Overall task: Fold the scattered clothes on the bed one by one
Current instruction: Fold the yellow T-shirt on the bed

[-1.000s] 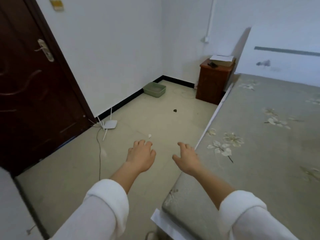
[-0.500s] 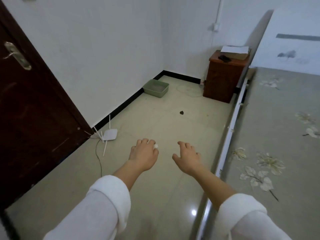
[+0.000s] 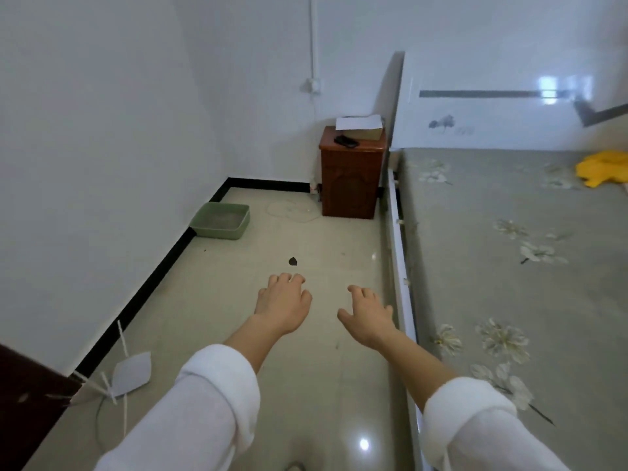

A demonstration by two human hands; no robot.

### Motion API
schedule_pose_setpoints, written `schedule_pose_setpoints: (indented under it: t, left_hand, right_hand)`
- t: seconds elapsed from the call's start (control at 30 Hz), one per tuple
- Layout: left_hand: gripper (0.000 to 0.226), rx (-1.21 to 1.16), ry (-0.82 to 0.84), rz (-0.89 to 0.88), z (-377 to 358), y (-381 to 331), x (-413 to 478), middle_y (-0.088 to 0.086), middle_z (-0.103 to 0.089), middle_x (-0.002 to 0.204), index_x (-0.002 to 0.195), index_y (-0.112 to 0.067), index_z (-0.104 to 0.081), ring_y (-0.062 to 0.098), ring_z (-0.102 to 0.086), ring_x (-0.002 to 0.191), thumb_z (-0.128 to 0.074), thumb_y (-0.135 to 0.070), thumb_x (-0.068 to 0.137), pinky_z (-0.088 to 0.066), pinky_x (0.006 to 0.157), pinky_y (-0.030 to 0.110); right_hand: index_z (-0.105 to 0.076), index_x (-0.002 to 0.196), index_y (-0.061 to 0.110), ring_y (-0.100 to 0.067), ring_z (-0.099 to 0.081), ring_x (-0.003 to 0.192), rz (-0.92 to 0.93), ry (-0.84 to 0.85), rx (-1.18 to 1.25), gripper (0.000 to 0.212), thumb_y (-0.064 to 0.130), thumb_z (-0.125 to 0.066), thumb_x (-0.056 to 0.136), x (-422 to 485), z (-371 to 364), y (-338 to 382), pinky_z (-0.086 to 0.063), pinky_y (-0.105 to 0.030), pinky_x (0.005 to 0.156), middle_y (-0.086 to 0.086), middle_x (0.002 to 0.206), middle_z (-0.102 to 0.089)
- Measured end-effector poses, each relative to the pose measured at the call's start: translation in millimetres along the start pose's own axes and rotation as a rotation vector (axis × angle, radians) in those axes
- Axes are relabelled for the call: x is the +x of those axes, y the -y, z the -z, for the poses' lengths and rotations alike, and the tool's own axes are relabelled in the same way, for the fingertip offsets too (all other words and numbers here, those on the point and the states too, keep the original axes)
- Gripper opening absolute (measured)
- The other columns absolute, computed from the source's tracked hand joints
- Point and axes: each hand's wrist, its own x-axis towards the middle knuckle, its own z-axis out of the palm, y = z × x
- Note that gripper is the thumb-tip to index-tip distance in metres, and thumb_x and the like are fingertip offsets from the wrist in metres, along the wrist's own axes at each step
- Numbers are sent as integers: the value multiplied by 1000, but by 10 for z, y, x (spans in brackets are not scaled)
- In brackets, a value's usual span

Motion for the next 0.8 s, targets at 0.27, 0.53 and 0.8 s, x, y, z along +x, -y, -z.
schedule_pose_setpoints:
  t: [0.27, 0.53, 0.8]
  left_hand:
    - [43, 5, 52, -209, 311, -138, 1572, 7, -42, 142, 139, -17, -40, 25, -34, 130, -32, -32, 99, -36, 101, 40]
    - [41, -17, 98, -436, 244, -1019, 3121, 7, -46, 138, 138, -16, -43, 23, -38, 127, -33, -30, 100, -36, 100, 37]
    - [40, -18, 152, -559, 209, -2218, 4829, 8, -44, 139, 135, -16, -44, 26, -37, 126, -34, -31, 100, -37, 101, 41]
  right_hand:
    - [-21, 149, 17, -28, -28, 138, -212, -99, 51, 61, 40, -42, 96, 1044, 581, -74, -22, -51, 111, -6, 152, -29]
    - [-23, 147, 18, -28, -32, 135, -372, -208, 102, 59, 39, -43, 96, 2229, 1209, -741, -26, -50, 109, -7, 149, -32]
    - [-24, 147, 19, -28, -30, 137, -510, -251, 119, 58, 39, -44, 96, 3522, 2099, -1697, -26, -49, 109, -7, 151, -31]
